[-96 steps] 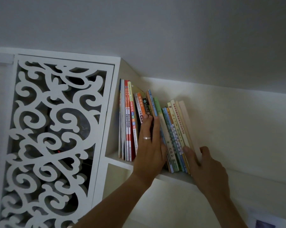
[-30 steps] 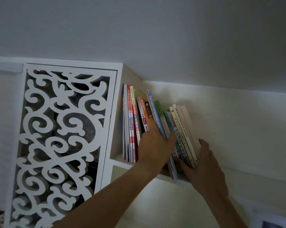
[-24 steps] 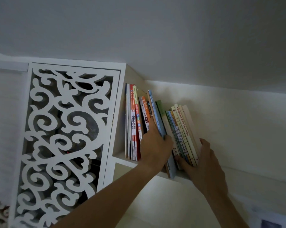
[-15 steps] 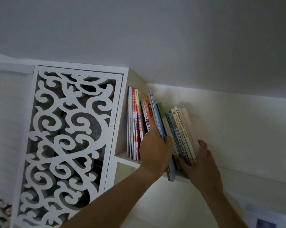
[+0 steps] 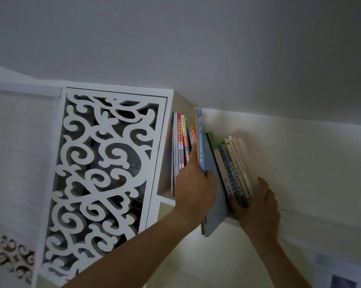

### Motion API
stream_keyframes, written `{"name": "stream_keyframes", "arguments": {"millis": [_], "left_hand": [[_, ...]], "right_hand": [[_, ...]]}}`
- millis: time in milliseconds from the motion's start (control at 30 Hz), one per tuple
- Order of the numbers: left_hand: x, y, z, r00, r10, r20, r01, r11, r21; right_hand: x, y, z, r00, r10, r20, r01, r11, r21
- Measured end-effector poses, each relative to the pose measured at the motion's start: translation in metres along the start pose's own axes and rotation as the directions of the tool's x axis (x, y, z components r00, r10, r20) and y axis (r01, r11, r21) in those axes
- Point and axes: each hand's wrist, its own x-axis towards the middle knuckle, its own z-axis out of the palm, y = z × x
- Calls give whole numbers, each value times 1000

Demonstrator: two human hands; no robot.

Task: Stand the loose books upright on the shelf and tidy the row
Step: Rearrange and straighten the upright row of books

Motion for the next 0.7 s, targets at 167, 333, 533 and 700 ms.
{"name": "stream_keyframes", "arguments": {"millis": [167, 333, 533, 700], "left_hand": [[-10, 10, -19, 1000, 21, -20, -20, 999, 35], [-19, 14, -41, 996, 81, -44, -74, 988, 135], [-22, 11, -57, 997, 32, -76, -20, 989, 148], [-22, 11, -59, 995, 51, -81, -37, 985, 170]], "right_hand": [[0, -4, 5, 999, 31, -23, -31, 1000, -1], [-8, -21, 14, 995, 43, -95, -41, 999, 27], [-2, -60, 23, 973, -68, -221, 72, 997, 9], [17, -82, 31, 972, -149, -182, 132, 986, -103]]}}
